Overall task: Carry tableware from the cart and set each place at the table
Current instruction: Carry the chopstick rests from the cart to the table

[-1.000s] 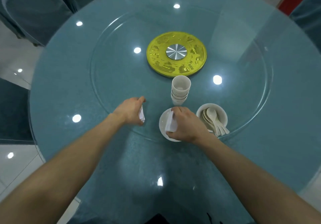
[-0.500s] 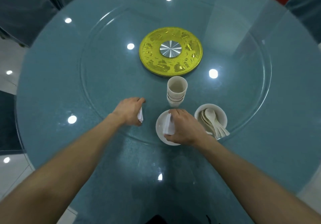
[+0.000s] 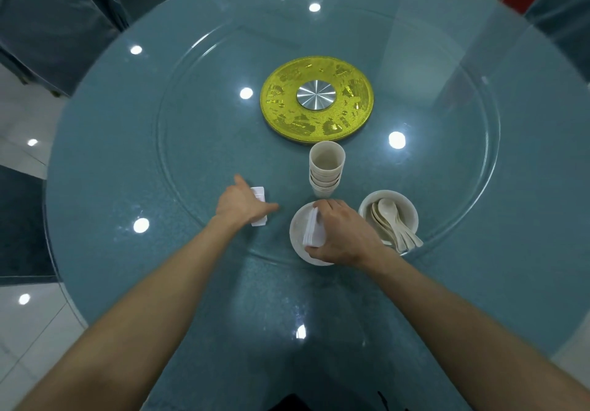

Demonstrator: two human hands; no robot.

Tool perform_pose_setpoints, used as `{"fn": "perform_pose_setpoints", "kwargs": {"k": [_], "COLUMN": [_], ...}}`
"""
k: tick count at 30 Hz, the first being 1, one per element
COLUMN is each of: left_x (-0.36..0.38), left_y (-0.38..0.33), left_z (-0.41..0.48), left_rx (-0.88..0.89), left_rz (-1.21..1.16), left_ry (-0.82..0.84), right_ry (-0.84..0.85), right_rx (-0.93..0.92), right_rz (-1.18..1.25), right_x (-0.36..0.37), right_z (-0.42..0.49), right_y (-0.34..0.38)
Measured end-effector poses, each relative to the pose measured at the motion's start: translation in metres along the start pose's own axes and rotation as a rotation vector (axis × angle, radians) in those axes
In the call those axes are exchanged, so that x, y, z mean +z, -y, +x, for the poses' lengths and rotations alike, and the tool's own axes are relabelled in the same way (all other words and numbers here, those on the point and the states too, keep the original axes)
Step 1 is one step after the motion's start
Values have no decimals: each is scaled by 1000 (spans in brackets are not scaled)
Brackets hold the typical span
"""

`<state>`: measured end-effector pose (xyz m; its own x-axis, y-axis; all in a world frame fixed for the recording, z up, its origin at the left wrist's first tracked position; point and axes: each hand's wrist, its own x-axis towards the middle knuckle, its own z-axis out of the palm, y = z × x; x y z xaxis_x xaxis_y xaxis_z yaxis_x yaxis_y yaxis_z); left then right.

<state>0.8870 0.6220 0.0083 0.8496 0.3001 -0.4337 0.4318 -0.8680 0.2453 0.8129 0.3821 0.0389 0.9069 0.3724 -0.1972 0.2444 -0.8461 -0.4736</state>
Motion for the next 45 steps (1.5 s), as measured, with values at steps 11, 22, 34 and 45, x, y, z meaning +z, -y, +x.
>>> {"fn": "perform_pose_setpoints", "kwargs": {"k": [11,22,34,45], "left_x": [27,31,29,14], "left_y": [-7,-1,-6,-16], "left_z": [0,9,20,39], "left_rx": [-74,-28,140,472], "left_rz": [-3,29,181,392], "left_ry": [-43,-70,-43,41], "right_ry": [-20,-7,-6,-12], "right_rx": [9,14,19,39], "right_rz": [-3,-8,2,-3], "right_x": [1,1,2,2], "right_z": [-5,-5,-4,-6], "right_y": [-9,-12,-14,-22]}}
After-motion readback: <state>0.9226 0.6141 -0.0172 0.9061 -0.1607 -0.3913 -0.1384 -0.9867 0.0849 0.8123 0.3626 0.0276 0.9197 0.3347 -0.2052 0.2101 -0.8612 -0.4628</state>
